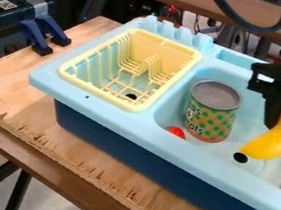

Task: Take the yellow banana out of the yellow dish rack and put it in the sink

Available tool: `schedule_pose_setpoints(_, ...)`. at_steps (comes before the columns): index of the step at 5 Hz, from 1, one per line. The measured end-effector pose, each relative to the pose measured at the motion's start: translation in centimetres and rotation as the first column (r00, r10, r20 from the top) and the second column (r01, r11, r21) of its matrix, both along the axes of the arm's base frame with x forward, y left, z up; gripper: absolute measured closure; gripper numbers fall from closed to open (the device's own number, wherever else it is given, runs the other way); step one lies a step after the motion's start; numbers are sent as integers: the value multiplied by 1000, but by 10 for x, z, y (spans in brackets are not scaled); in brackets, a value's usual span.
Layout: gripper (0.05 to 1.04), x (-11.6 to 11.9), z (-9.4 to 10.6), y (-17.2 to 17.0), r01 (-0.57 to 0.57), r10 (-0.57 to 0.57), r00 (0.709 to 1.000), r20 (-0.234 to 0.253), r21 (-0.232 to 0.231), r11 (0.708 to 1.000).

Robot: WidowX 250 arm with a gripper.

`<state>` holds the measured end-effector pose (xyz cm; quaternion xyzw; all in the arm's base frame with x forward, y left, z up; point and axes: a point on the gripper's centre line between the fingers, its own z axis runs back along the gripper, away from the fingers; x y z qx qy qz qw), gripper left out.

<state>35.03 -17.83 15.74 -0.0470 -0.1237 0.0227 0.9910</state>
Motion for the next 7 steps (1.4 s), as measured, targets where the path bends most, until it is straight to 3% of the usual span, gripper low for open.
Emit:
schedule_pose_setpoints(1, 591, 6, -17, 10, -26, 26, 999, -33, 17, 1000)
schedule_pose_setpoints(2, 591, 16, -23, 22, -33, 33, 999, -12, 39, 999)
schedule_pose_setpoints(3, 591, 21, -36, 22, -11, 12, 1000, -28, 49, 999)
schedule_pose_setpoints(4, 591, 24, -33, 6, 22, -22, 1000, -2, 29, 999)
schedule_pose_setpoints(5, 591, 23, -45, -8, 48, -48, 999, -15, 22, 999)
schedule_pose_setpoints(6, 523, 24, -45, -16, 74, -74, 997, -2, 8, 997)
schedule_pose_setpoints(7, 202, 25, -46, -17, 52, -52, 999, 7, 8, 999)
